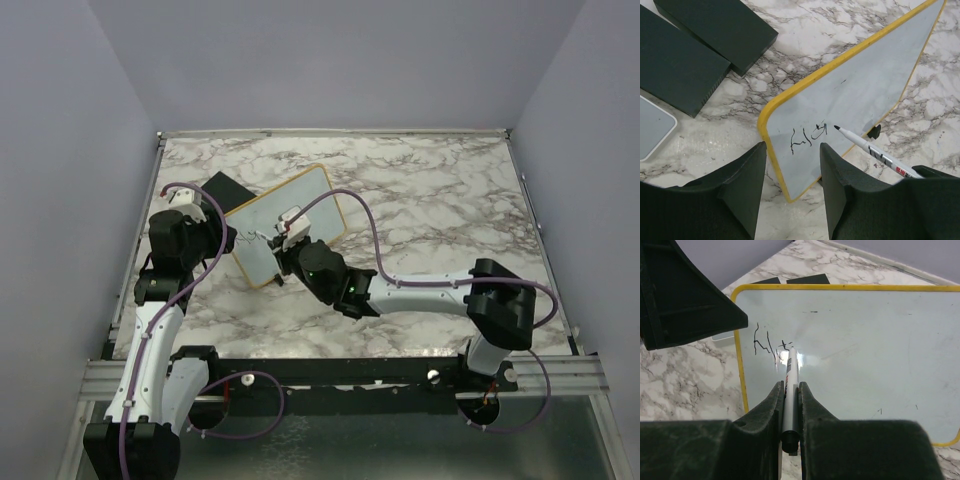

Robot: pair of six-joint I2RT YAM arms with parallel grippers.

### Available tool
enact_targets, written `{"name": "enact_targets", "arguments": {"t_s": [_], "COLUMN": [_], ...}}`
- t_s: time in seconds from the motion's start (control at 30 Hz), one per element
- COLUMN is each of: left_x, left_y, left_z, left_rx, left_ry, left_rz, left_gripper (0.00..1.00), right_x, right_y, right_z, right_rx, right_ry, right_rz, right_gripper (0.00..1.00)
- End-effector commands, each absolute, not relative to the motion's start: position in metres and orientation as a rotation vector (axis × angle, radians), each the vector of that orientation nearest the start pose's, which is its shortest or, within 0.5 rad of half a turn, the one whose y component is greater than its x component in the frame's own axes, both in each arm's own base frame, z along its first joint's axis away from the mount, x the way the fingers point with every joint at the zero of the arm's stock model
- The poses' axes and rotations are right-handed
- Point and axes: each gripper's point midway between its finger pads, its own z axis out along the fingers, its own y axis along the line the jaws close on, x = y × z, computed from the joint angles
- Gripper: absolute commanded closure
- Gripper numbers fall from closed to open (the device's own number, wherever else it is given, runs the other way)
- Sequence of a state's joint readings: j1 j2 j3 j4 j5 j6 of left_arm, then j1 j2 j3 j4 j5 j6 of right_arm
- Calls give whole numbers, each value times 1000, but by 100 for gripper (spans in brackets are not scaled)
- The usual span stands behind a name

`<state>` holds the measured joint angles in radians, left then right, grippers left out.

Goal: Write a sentence on the whiteboard

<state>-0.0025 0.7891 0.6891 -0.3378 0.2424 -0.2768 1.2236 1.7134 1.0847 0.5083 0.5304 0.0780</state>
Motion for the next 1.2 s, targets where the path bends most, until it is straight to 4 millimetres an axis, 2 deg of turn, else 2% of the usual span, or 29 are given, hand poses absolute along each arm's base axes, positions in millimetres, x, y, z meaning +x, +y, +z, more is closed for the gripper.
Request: {"name": "enact_targets", "arguments": {"t_s": [0.0,0.67,1.17], "left_x": [285,284,284], "left_y": [-54,-55,-55], "left_z": [197,197,197], "left_rx": [-118,-118,-118], "left_ry": [2007,2009,2006], "left_rz": [-418,-423,-425], "left_gripper": [51,51,51], "right_x": [259,268,273], "right_y": [463,468,460], "right_z": [217,210,211], "right_rx": [-561,-567,-540], "right_ry": [1581,1590,1592], "right_rz": [554,527,493], "right_gripper": [100,100,100]}}
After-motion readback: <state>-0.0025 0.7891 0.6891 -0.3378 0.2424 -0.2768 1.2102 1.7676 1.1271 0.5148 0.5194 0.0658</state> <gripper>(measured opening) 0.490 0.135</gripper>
